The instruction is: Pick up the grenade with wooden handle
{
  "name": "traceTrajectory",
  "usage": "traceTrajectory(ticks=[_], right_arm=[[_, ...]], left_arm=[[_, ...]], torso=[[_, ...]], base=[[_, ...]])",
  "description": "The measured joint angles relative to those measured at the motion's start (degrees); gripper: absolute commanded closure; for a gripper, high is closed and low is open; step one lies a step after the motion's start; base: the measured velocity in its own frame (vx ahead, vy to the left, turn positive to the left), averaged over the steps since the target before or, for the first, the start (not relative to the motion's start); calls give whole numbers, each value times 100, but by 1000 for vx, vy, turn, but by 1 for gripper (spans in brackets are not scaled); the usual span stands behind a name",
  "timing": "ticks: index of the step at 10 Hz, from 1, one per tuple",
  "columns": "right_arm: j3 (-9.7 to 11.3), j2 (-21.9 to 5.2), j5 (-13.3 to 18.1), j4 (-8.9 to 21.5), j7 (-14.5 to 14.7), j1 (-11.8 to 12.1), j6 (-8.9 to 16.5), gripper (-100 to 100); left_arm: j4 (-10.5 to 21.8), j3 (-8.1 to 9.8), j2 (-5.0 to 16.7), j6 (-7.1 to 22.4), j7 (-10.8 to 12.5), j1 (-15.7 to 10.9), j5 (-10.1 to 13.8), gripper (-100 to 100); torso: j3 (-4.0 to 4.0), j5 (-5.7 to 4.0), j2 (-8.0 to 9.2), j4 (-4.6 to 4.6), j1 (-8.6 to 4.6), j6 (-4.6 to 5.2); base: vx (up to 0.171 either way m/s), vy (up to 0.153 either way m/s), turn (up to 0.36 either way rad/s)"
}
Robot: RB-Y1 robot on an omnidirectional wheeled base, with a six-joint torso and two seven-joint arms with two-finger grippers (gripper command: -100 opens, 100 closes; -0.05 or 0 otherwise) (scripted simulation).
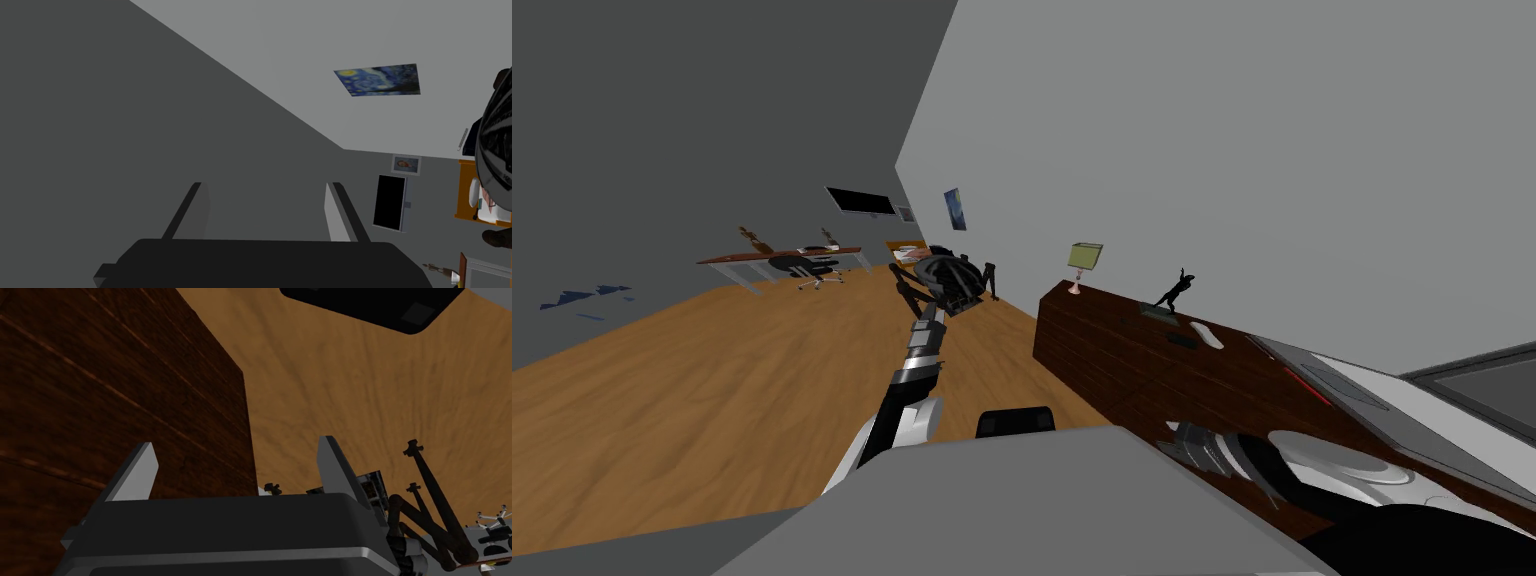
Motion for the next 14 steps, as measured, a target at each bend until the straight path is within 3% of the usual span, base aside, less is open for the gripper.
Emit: traceTrajectory(ticks=[1,3,8,10,12,14], right_arm=[[56,-112,80,221,65,-9,-54,-100],[84,-443,114,259,51,-10,-59,-100],[257,-1201,397,841,211,-126,-242,-100],[224,-1518,329,872,386,86,-155,-100],[308,-1871,452,963,335,-27,-201,-100],[342,-2052,537,1199,385,-118,-332,-100]], left_arm=[[0,0,0,0,0,0,0,0],[0,0,0,0,0,0,0,0],[0,1,1,0,0,0,0,0],[0,0,1,0,0,0,0,0],[0,1,1,0,0,0,0,0],[0,1,1,0,0,0,0,0]], torso=[[-1,1,-3,0,-2,-1],[8,-2,15,3,-8,2],[-3,-3,-6,-1,-19,-1],[-2,-3,-4,-1,-14,1],[-3,-3,-5,-1,-18,-1],[1,-7,1,0,-31,1]], base=[[85,7,38],[54,3,27],[92,-16,55],[97,-19,39],[91,-39,42],[111,-97,63]])
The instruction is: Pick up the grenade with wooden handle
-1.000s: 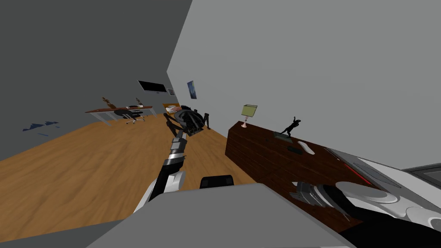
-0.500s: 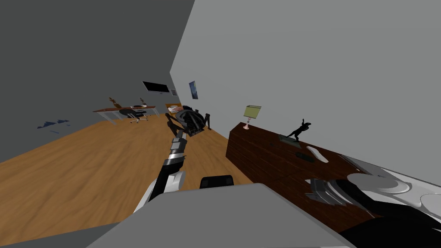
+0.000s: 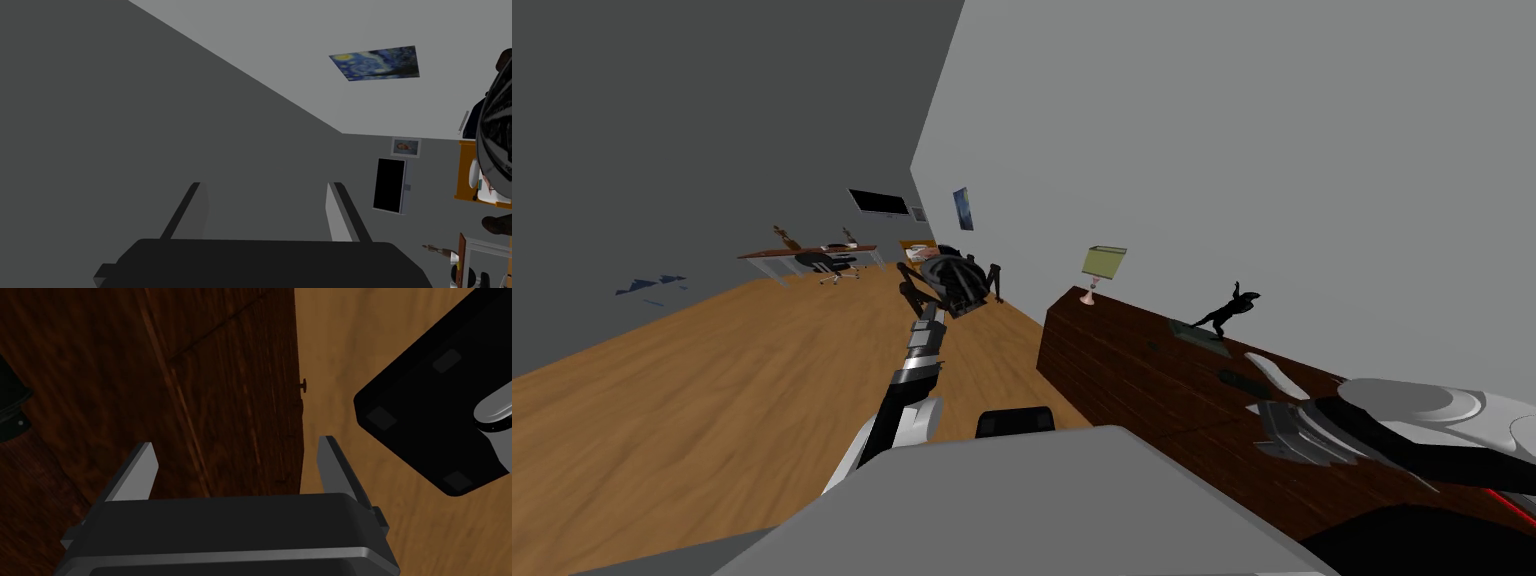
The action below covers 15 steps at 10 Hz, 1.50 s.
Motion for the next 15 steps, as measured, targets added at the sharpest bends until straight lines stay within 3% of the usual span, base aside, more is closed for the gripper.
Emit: traceTrajectory(ticks=[1,3,5,7,8,9,10,11,12,13,15], right_arm=[[45,36,256,285,37,-202,-131,-100],[66,-208,116,265,174,-71,-109,-100],[131,-340,189,319,247,-126,-173,-100],[173,-233,408,426,296,-268,-343,-100],[209,-180,379,401,357,-246,-392,-100],[261,-28,587,299,266,-364,-476,-100],[288,82,599,300,271,-368,-534,-100],[295,24,418,211,360,-228,-487,-100],[296,16,394,197,381,-212,-469,0],[296,17,397,199,379,-214,-471,-100],[307,266,318,510,532,-192,-594,-100]], left_arm=[[0,0,0,0,0,0,0,0],[0,0,0,0,0,1,0,0],[0,1,1,0,0,1,0,0],[0,1,1,0,0,2,0,0],[0,1,1,0,0,1,0,0],[0,1,1,0,0,1,0,0],[0,0,0,0,0,0,0,0],[0,0,-1,0,0,0,0,0],[0,-1,-1,0,0,-1,0,0],[0,-1,-1,0,0,-1,0,0],[0,-1,-1,0,0,-1,0,0]], torso=[[-7,-6,-12,-3,-20,0],[-10,-4,-16,-4,-9,0],[-20,-13,-33,-9,-38,-1],[-27,-14,-44,-11,-38,0],[-23,-16,-36,-10,-45,1],[-17,-18,-26,-8,-41,0],[-4,-12,-3,-3,-16,3],[10,-3,21,3,13,4],[17,1,32,7,25,4],[20,2,35,8,28,5],[22,4,39,8,33,4]], base=[[130,-89,31],[153,-116,47],[193,-154,80],[189,-171,53],[143,-165,61],[76,-88,38],[12,-17,-5],[0,0,0],[0,0,0],[-5,13,215],[-8,15,184]])
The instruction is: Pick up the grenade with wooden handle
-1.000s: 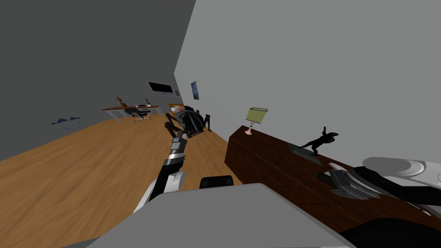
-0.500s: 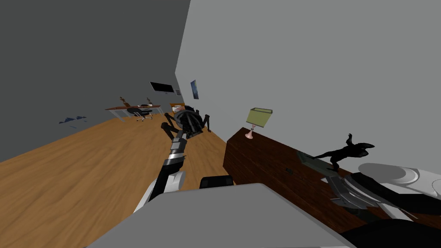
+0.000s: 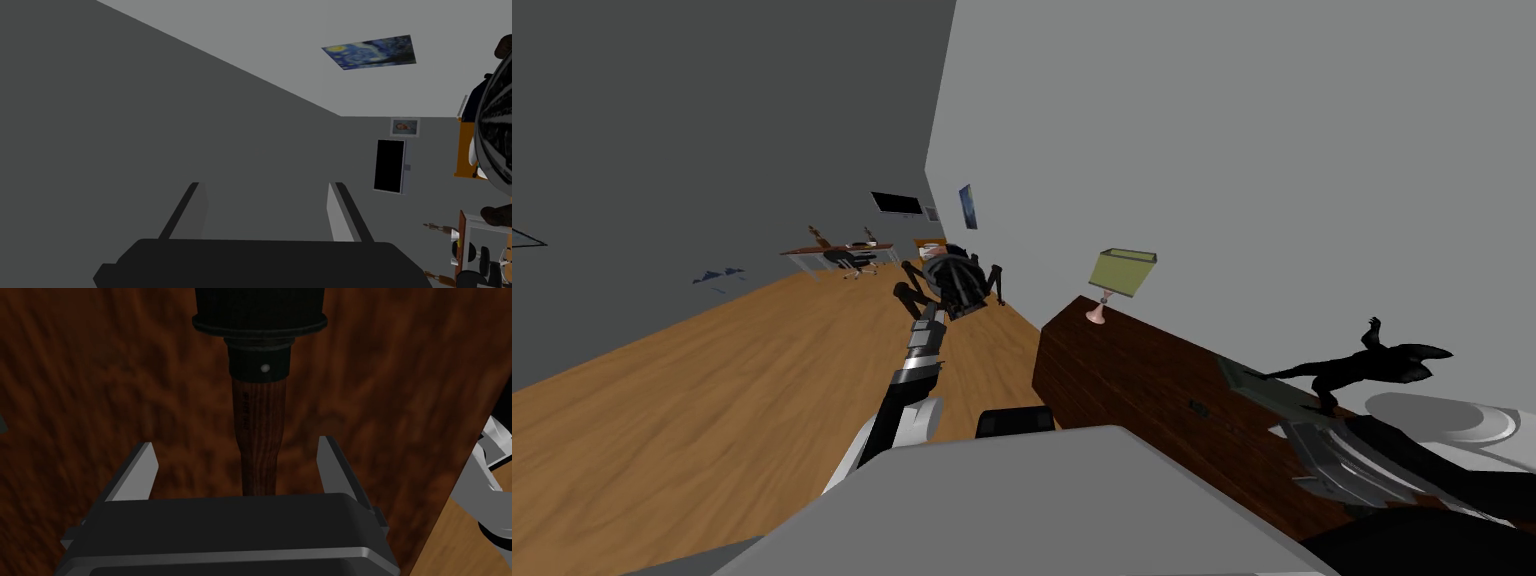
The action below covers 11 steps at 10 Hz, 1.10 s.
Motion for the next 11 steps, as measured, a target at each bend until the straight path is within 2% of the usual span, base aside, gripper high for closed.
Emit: traceTrajectory(ticks=[2,3,4,5,6,8,9,10,11], right_arm=[[-27,161,-302,244,264,184,-138,-100],[-18,237,-265,428,312,130,-183,-100],[-15,416,-337,624,436,154,-284,-100],[-35,452,-455,747,544,246,-329,-100],[-39,497,-466,925,598,229,-381,-100],[-51,692,-648,1224,796,343,-506,-100],[-37,738,-626,1348,818,296,-538,-100],[-35,922,-703,1574,949,310,-652,-100],[-34,972,-765,1692,1020,350,-694,-100]], left_arm=[[0,0,0,0,0,0,0,0],[0,0,0,0,0,0,0,0],[0,-1,0,0,0,-1,0,0],[0,0,0,0,0,0,0,0],[0,0,0,0,0,1,0,0],[0,0,0,0,0,0,0,0],[0,1,0,0,0,1,0,0],[0,0,0,0,0,-1,0,0],[0,0,0,0,0,0,0,0]], torso=[[1,1,1,0,2,1],[2,0,2,1,-1,3],[1,-1,2,0,2,-5],[1,2,1,0,2,2],[2,0,2,1,-1,4],[1,1,1,0,1,0],[1,0,1,1,-1,3],[1,-1,1,0,1,-3],[0,2,1,0,1,1]], base=[[-5,10,47],[-7,18,234],[-7,13,125],[-2,3,-26],[-6,14,189],[-3,6,75],[-5,17,220],[-5,13,135],[-8,23,251]])
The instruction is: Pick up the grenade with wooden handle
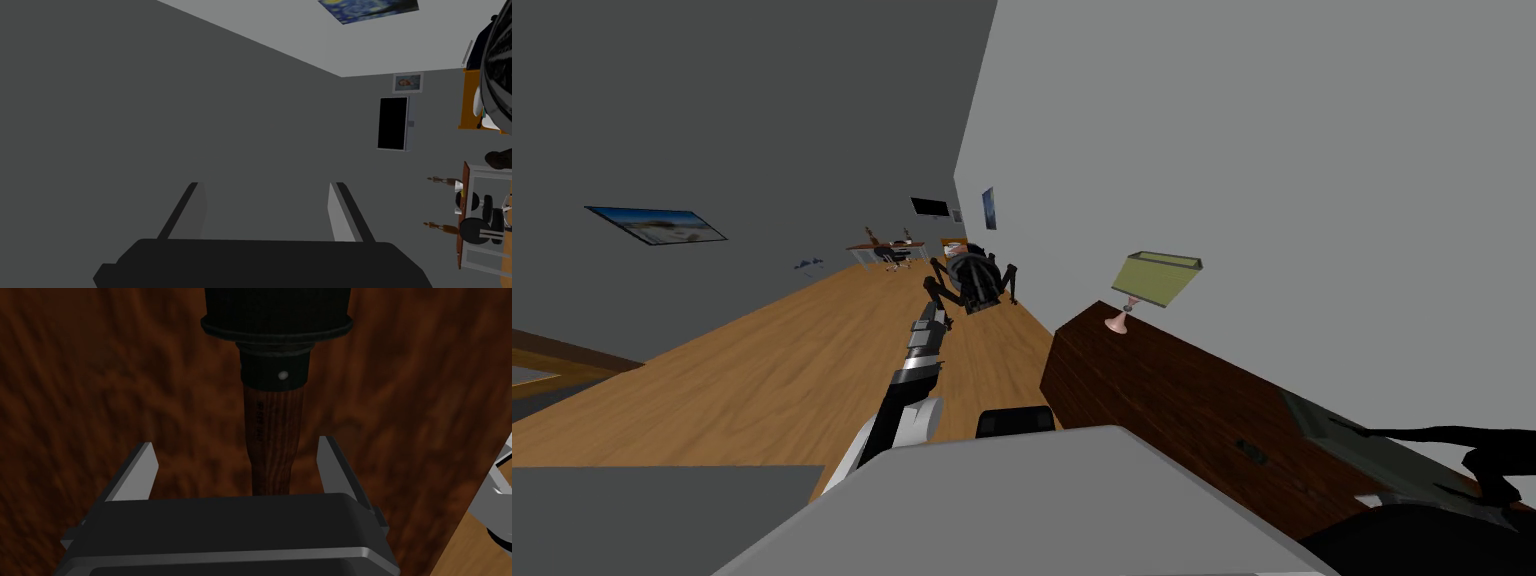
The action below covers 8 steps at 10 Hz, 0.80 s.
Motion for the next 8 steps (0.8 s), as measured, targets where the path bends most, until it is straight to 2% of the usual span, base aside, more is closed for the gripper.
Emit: traceTrajectory(ticks=[1,2,3,5,6,7,8], right_arm=[[-8,128,-135,60,108,108,-21,-100],[-7,228,-184,220,212,100,-108,-100],[46,352,-92,576,261,-88,-250,-100],[0,413,-281,688,364,124,-261,-100],[-29,464,-382,805,460,214,-303,-100],[-17,516,-376,922,504,178,-337,-100],[38,779,-370,1314,655,27,-517,-100]], left_arm=[[0,-1,0,0,0,-1,0,0],[0,0,0,0,0,0,0,0],[0,0,0,0,0,0,0,0],[0,0,0,0,0,-1,0,0],[0,0,0,0,0,0,0,0],[0,0,0,0,0,1,0,0],[0,0,0,0,0,-1,0,0]], torso=[[0,-2,0,0,3,-5],[1,0,1,0,1,2],[1,-1,2,1,-3,3],[0,-1,1,0,0,-5],[0,0,0,0,-1,1],[1,-1,1,0,-2,3],[0,-3,1,0,0,-4]], base=[[-5,14,91],[0,4,-46],[1,1,-19],[-5,11,186],[0,4,-18],[-4,20,228],[-4,15,140]])
